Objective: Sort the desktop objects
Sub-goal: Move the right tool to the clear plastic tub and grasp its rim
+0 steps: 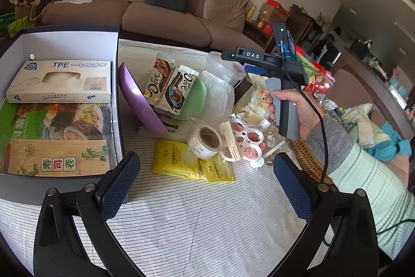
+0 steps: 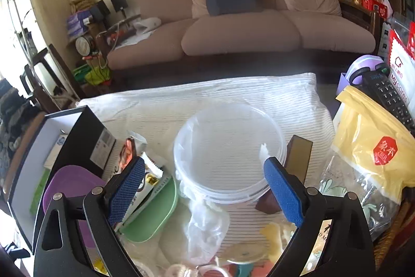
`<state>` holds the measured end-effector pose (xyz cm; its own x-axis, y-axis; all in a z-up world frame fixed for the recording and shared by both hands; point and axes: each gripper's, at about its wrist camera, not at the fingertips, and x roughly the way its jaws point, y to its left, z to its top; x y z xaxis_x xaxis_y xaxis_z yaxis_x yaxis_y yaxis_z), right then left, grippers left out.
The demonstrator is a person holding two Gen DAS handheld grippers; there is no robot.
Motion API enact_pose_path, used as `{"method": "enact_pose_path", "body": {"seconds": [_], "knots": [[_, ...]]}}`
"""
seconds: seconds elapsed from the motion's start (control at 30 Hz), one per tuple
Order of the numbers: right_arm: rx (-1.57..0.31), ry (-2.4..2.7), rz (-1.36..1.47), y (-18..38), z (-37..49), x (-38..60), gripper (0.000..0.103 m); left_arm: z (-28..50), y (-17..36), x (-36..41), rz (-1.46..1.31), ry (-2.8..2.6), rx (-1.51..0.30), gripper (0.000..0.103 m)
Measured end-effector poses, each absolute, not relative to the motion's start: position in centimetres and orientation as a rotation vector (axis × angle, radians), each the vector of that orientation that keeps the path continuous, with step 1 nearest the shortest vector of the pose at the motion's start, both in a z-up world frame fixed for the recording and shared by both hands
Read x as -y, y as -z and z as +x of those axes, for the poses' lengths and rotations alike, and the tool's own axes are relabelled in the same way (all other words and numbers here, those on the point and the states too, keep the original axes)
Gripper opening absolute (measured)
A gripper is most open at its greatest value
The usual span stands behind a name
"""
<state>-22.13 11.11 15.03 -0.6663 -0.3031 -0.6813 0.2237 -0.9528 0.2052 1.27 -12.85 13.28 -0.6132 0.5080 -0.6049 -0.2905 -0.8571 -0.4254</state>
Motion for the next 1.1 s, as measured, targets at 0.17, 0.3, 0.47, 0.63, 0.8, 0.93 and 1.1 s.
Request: {"method": "enact_pose_path", "body": {"seconds": [0.17,0.3,0.47,0.63,0.8,0.93,1.1], "knots": [[0.347,2.588,1.001,-14.8,-18.7,-12.9,0.095,1.3,-13.4,13.4,-1.042,-2.440,0.434,0.103],[0.611,2.516,1.043,-13.4,-18.1,-15.7,0.073,1.3,-13.3,13.4,-1.042,-2.419,0.468,0.103],[0.743,2.469,1.091,-12.0,-19.1,-16.8,0.070,1.3,-13.3,13.2,-1.042,-2.426,0.458,0.103],[0.890,2.445,1.087,-11.3,-20.6,-17.4,0.072,1.2,-13.2,13.3,-1.051,-2.429,0.461,0.103],[1.104,2.386,1.029,-11.2,-21.3,-18.7,0.082,1.1,-13.1,13.5,-1.058,-2.412,0.488,0.103],[1.231,2.382,1.041,-11.2,-21.9,-19.3,0.080,1.2,-13.1,13.4,-1.058,-2.417,0.477,0.103],[1.276,2.390,1.031,-11.1,-21.6,-19.7,0.023,1.3,-13.2,13.2,-1.057,-2.418,0.464,0.103]]}}
